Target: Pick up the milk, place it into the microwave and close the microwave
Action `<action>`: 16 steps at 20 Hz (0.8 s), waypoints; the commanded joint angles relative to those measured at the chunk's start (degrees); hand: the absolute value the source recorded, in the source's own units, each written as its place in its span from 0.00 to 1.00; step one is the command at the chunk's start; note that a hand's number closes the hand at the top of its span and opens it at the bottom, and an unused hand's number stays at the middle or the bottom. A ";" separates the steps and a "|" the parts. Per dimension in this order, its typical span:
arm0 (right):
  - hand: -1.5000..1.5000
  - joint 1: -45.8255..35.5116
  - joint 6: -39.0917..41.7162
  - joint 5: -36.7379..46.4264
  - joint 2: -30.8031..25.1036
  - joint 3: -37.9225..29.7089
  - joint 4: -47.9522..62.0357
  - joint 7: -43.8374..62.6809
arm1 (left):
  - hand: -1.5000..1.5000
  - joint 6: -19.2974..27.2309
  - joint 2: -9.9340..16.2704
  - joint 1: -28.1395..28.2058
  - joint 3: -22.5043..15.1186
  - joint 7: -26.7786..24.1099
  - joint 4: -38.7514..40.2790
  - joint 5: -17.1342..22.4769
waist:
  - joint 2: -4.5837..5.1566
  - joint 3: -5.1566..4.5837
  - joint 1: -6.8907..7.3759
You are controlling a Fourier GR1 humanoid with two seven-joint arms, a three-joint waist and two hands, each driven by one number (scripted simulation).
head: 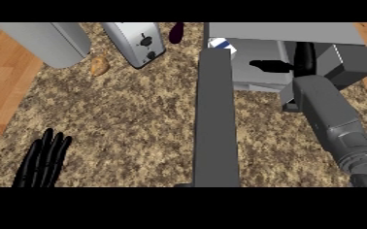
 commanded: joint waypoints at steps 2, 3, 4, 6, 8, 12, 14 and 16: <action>0.00 3.67 3.17 -1.37 1.80 -1.05 0.14 -1.74 | 0.00 0.93 -1.04 0.60 -1.54 0.22 -1.19 -0.92 | -0.14 0.38 -1.41; 0.00 4.75 5.27 -1.41 0.05 -1.07 0.22 -1.80 | 0.00 0.01 -0.53 0.67 -0.72 -0.17 0.64 0.56 | -0.17 0.36 -1.65; 0.00 6.45 6.40 -1.74 1.11 -1.19 -0.08 -3.59 | 0.00 0.53 -0.82 -0.98 -0.61 0.50 1.36 0.14 | -0.19 0.37 -2.00; 0.00 6.47 12.03 -2.79 -0.86 -1.79 -0.72 -2.52 | 0.00 0.16 -0.49 -0.96 0.53 -0.98 2.30 0.64 | -0.42 0.33 -2.33; 0.00 8.71 12.61 -2.44 2.49 -1.22 -0.61 -6.12 | 0.00 1.25 -1.17 -1.17 -4.47 3.18 -1.90 -1.37 | -0.14 0.44 -1.91; 0.00 13.48 12.47 -3.10 3.99 -1.18 -1.61 -5.36 | 0.00 1.49 -1.11 -0.19 -2.67 4.16 -3.16 -0.69 | -0.82 0.33 -3.29; 0.00 12.81 13.40 -2.53 3.56 -0.22 -2.64 -2.69 | 0.00 1.16 -0.90 -1.95 0.30 1.38 0.81 1.12 | -0.83 0.27 -3.36; 0.00 14.56 13.43 -2.66 4.69 -0.19 -2.15 -2.41 | 0.00 2.46 -1.19 3.62 -5.99 -0.37 -1.71 -2.30 | -0.90 0.31 -2.84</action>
